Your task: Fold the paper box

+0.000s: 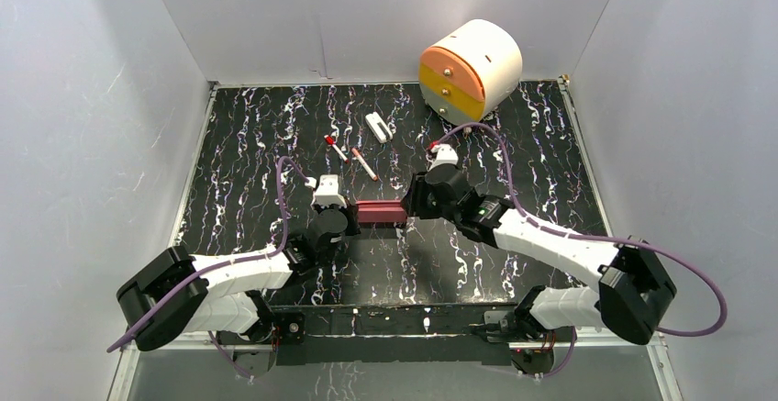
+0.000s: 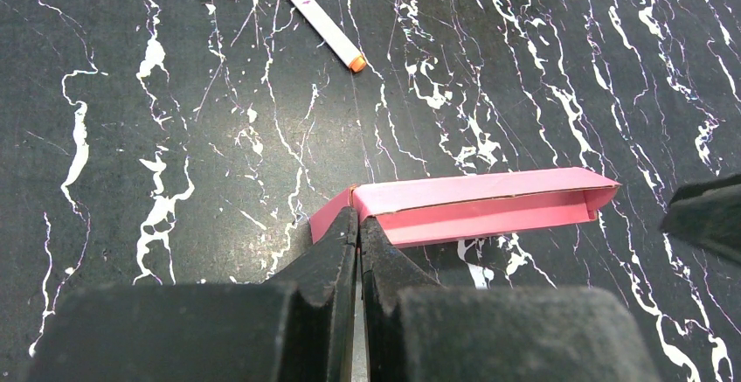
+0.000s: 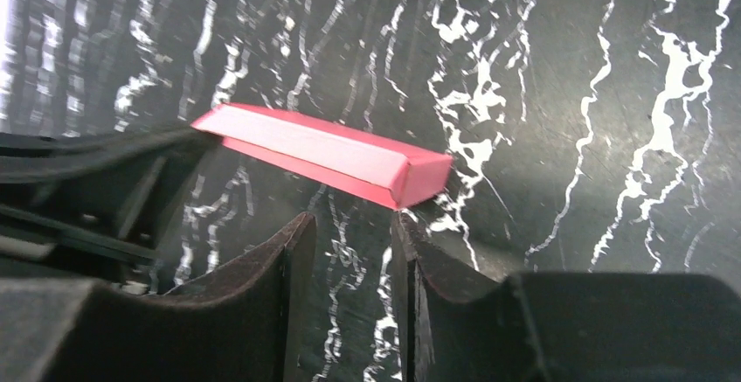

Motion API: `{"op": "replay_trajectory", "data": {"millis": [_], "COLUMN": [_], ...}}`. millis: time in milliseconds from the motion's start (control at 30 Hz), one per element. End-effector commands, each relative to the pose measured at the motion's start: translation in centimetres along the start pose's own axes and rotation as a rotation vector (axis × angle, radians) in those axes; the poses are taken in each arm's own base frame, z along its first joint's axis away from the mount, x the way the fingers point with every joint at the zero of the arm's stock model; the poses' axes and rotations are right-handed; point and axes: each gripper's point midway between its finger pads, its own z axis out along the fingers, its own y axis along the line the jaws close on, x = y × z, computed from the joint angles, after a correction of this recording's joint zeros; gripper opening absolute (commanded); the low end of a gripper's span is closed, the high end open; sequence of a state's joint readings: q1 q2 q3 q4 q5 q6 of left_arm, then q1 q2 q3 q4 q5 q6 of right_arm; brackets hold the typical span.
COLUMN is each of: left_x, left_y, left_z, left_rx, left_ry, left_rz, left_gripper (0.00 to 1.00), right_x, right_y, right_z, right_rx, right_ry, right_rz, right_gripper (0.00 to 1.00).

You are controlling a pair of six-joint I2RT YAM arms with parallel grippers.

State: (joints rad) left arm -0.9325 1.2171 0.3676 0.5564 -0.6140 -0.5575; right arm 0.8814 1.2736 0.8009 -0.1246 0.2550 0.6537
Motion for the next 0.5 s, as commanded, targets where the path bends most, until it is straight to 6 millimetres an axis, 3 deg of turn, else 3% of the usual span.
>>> {"op": "replay_trajectory", "data": {"millis": [0, 133, 467], "left_x": [6.3, 6.3, 6.3], "left_y": [4.9, 4.8, 4.7], "left_z": [-1.5, -1.5, -1.4], "left_rx": [-0.110, -0.107, -0.106], "left_ry": [0.203, 0.203, 0.201], "left_rz": [0.184, 0.184, 0.186], "left_gripper": [0.00, 0.00, 0.00], "right_x": [-3.9, -4.1, -3.0], "right_y": [2.9, 2.3, 0.1], "right_z": [-1.0, -0.6, 1.5], "right_rx": [-0.164, -0.170, -0.118], "right_ry": [-0.130, -0.153, -0.161], "right_rz": [0.134, 0.254, 0.379], "right_gripper": [0.48, 0.55, 0.46]}}
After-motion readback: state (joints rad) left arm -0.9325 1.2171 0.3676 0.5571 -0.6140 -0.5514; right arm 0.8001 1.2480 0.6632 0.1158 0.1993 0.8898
